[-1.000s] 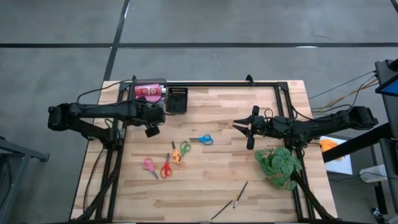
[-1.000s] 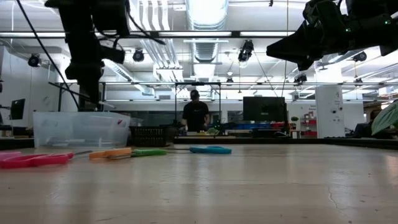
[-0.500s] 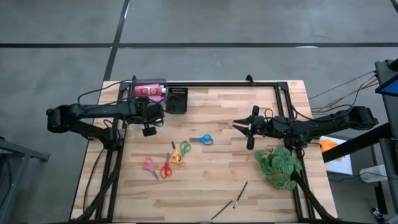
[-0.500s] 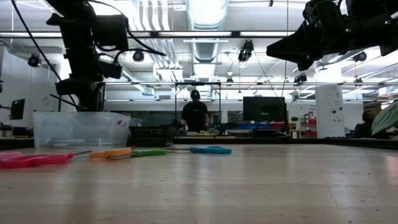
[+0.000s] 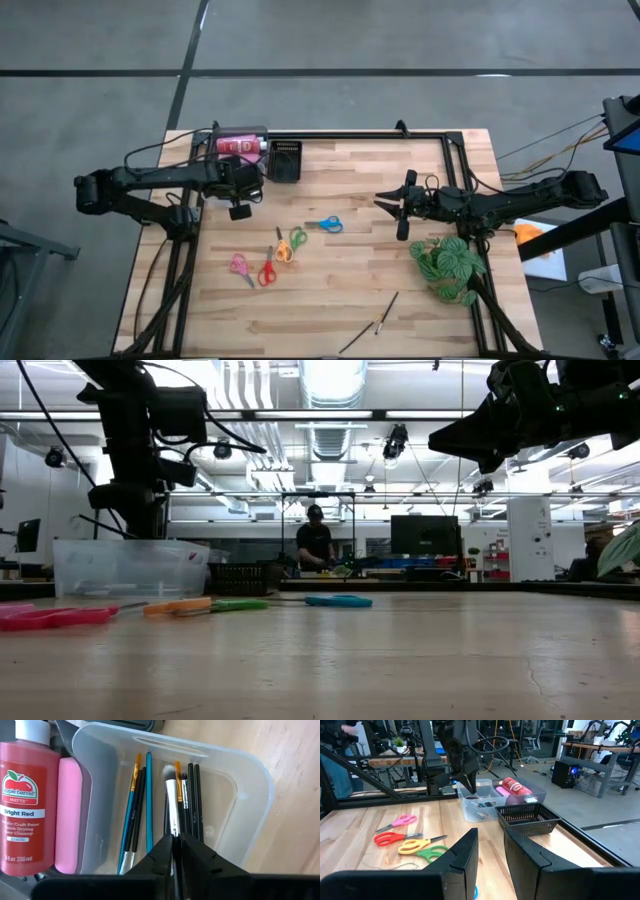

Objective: Pick & Place Paint Supplies
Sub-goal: Put the black paint brush into the transparent bin

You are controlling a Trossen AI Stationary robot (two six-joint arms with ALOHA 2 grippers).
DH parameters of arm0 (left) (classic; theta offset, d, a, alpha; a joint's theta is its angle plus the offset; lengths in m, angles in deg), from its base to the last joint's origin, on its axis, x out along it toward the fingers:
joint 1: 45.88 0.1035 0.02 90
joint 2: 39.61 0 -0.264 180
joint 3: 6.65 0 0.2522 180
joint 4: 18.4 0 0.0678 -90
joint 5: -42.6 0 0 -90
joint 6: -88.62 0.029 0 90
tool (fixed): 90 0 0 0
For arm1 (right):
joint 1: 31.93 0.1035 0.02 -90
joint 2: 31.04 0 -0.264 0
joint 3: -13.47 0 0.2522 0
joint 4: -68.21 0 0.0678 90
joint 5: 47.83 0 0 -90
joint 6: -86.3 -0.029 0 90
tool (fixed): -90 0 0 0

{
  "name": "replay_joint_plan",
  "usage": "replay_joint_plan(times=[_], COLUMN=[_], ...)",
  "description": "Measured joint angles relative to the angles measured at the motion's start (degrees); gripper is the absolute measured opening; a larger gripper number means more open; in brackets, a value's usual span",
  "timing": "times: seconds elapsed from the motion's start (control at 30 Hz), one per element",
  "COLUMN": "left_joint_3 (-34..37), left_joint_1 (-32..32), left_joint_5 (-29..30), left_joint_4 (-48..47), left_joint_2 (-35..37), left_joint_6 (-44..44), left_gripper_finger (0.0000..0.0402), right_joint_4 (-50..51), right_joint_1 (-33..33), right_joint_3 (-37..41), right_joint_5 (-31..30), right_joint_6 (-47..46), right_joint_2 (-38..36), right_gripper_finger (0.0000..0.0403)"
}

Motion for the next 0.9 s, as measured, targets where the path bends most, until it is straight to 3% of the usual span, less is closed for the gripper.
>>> replay_joint_plan(times=[0.23,0.6,0.9], left_joint_3=[0.0,-1.71,-7.34], left_joint_1=[0.04,-0.08,-1.66], left_joint_5=[-0.14,-0.41,-6.34], left_joint_4=[-0.02,-0.05,6.95], left_joint_2=[0.0,0.46,4.24], left_joint_6=[0.0,-0.65,-6.48], left_gripper_finger=[0.0094,0.0099,0.0099], right_joint_4=[0.0,-0.02,-0.03], right_joint_1=[0.0,-0.02,-0.02], right_joint_3=[0.0,0.0,0.0], right_joint_5=[-0.01,-0.02,-0.01], right_joint_6=[0.0,0.0,-0.01], right_joint_2=[0.0,0.0,0.0], right_gripper_finger=[0.009,0.009,0.009])
